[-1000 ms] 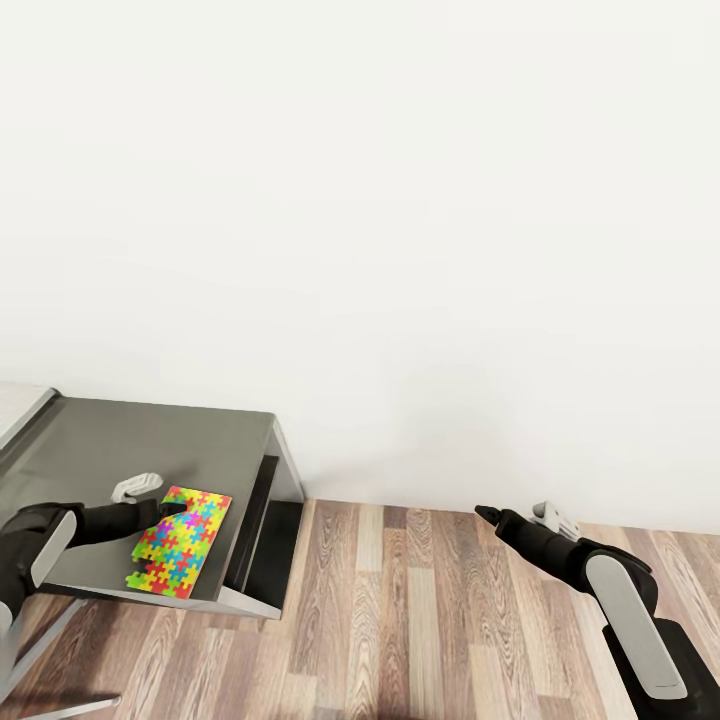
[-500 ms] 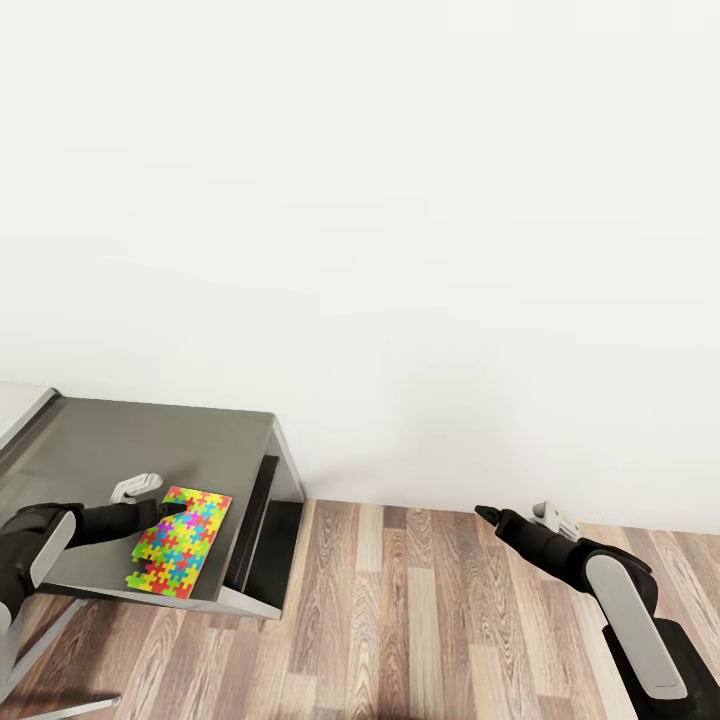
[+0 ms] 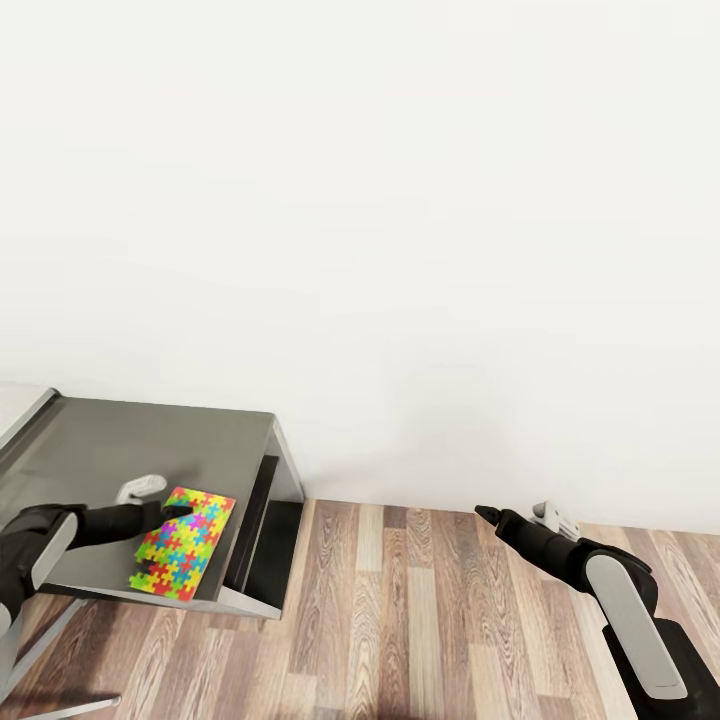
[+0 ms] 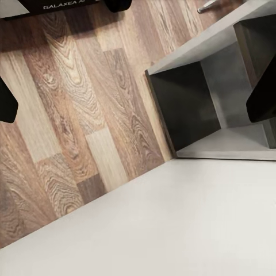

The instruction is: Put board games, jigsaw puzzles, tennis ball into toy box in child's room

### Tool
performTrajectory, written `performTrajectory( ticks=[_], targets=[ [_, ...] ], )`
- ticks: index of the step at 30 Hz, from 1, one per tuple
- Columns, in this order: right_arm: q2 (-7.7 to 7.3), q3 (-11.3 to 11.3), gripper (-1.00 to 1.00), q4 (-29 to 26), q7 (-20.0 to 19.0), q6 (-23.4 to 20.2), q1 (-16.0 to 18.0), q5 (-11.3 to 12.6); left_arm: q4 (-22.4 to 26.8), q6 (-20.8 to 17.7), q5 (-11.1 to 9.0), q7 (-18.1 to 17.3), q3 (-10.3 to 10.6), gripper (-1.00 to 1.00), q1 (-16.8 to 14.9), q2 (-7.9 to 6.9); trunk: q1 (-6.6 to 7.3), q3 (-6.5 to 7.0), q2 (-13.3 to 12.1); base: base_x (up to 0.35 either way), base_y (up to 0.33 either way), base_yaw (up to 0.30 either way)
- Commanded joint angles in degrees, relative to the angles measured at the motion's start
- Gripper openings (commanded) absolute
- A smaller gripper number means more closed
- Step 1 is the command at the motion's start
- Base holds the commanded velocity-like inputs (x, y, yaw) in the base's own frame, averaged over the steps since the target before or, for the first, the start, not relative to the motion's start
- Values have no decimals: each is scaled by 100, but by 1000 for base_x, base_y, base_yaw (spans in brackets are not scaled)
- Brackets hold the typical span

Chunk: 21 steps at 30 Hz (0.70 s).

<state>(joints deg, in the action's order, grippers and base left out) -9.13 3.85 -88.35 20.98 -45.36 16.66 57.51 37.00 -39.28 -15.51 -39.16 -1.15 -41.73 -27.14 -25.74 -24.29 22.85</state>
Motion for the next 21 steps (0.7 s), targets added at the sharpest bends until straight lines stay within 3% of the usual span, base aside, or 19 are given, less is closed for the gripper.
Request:
performTrajectory(
  ticks=[1, 6, 21],
  targets=[
    [-1, 2, 100, -7, 55, -16, 4, 59, -8, -59, 8, -36, 72, 100, 7, 233, -5, -10, 7, 0, 0, 0],
    [-1, 2, 100, -7, 55, -16, 4, 59, -8, 0, 20, -98, 184, 100, 7, 235, -5, -10, 7, 0, 0, 0],
    [-1, 2, 100, -7, 55, -18, 4, 59, -8, 17, 21, -217, 216, 100, 7, 320, -5, -10, 7, 0, 0, 0]
  ],
)
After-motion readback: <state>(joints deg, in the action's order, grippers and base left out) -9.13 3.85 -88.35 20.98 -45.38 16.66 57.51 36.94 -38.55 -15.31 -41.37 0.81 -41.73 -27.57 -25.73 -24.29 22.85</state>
